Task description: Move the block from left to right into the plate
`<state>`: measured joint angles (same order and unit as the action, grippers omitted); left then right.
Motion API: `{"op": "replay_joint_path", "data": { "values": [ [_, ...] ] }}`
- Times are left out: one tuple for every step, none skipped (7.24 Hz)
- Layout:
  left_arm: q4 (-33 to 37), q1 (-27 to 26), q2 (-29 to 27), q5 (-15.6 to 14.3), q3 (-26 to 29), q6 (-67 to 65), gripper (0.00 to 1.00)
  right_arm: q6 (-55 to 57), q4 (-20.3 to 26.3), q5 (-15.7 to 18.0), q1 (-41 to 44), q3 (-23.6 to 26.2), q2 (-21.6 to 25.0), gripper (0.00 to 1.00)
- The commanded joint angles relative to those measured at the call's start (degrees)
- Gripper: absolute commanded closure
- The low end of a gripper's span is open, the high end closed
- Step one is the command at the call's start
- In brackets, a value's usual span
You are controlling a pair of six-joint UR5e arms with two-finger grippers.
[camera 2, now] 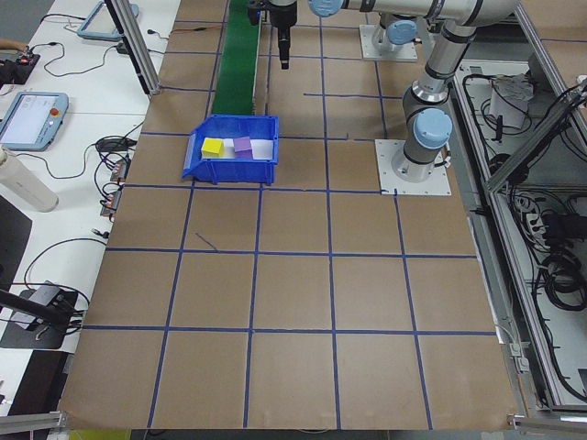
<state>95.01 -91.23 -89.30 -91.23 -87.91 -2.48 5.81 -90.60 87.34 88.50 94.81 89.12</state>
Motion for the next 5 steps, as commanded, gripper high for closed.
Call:
{"op": "replay_joint_path", "data": {
  "values": [
    [-0.09, 0.00, 0.00, 0.00, 0.02, 0.02, 0.00, -0.01, -0.01, 0.20, 0.00, 0.11, 0.00, 0.00],
    [-0.09, 0.00, 0.00, 0.00, 0.02, 0.02, 0.00, -0.01, -0.01, -0.06, 0.00, 0.29, -0.09, 0.00],
    [-0.09, 0.00, 0.00, 0.00, 0.02, 0.02, 0.00, -0.70, -0.53, 0.03, -0.08, 1.68, -0.09, 0.00],
    [-0.09, 0.17, 0.00, 0.09, 0.20, 0.19, 0.00, -0.62, -1.23, 0.20, -0.17, 1.96, 0.00, 0.00],
    [-0.09, 0.61, 0.00, 0.09, 0.55, 1.41, 0.00, -0.71, -1.33, 0.12, -0.35, 1.70, 0.00, 0.00]
  ]
}}
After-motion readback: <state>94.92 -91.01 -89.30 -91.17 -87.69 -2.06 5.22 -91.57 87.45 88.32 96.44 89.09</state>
